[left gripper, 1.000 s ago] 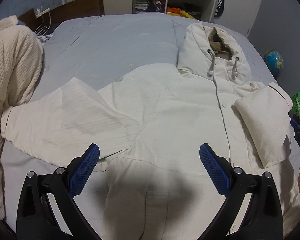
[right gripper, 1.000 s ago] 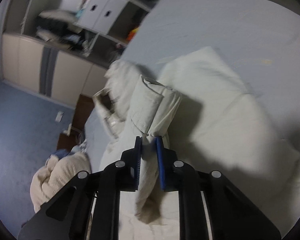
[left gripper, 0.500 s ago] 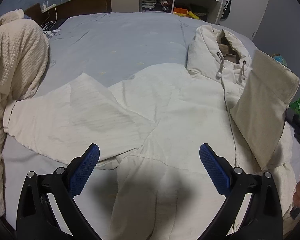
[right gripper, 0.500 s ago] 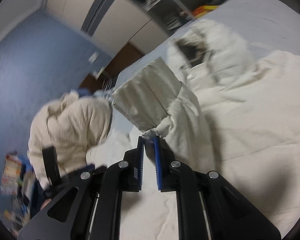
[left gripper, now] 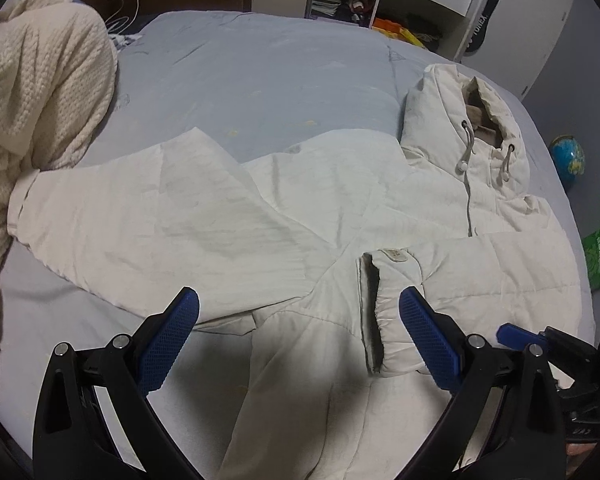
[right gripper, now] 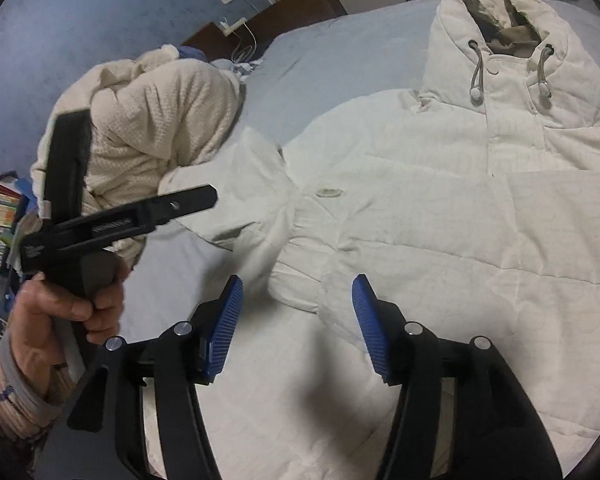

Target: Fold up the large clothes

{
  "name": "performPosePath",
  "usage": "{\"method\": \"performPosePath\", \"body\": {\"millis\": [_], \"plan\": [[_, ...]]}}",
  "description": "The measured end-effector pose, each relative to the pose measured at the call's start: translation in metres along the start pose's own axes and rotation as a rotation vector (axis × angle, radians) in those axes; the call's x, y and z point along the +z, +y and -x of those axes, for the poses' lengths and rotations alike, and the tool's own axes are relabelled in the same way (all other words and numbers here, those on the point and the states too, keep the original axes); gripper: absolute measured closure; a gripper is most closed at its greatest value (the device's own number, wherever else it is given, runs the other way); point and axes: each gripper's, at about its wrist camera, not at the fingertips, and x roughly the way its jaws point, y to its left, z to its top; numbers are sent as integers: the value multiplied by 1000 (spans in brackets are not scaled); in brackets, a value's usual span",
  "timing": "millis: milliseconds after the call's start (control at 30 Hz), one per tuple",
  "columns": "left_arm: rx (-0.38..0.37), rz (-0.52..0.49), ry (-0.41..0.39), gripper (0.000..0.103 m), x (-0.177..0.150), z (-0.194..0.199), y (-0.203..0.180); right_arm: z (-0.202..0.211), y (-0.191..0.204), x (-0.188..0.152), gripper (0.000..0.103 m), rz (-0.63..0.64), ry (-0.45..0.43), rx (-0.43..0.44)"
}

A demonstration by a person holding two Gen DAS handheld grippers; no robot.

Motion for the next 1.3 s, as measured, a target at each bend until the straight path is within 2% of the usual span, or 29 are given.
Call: {"method": "performPosePath", "body": {"millis": [100,200,367,500,600,767,967,1167,1233,1300], "plan": [[-17,5,17,7,-2,-3,-1,13,-12,5,49,-35,-35,-5],[-26,-17,26,7,-4,-6,-6,26,-32,10,49,-97,-64,-45],[-7,-40,23,7,-4,-7,-6,41,-67,5,49,-190,-59,-195],[14,-21,20,7,7,-5,13,53,-90,-3,43,-239,-58,-301],[44,54,14,7,17,-3,45,60,-98,-4,40,-237,-54,-402],[36,200,82,7,19,-13,96,62,-105,-5,34,-196,-25,-519],[71,354,108,7,5,-13,160,55,-109,-5,34,-191,-2,-551],[119,425,113,7,-3,-17,216,54,-106,-3,33,-184,-2,-563],[116,487,109,7,-6,-20,237,54,-103,-4,33,-180,3,-571],[61,591,97,7,-12,-23,261,57,-105,-5,33,-182,3,-579]]}}
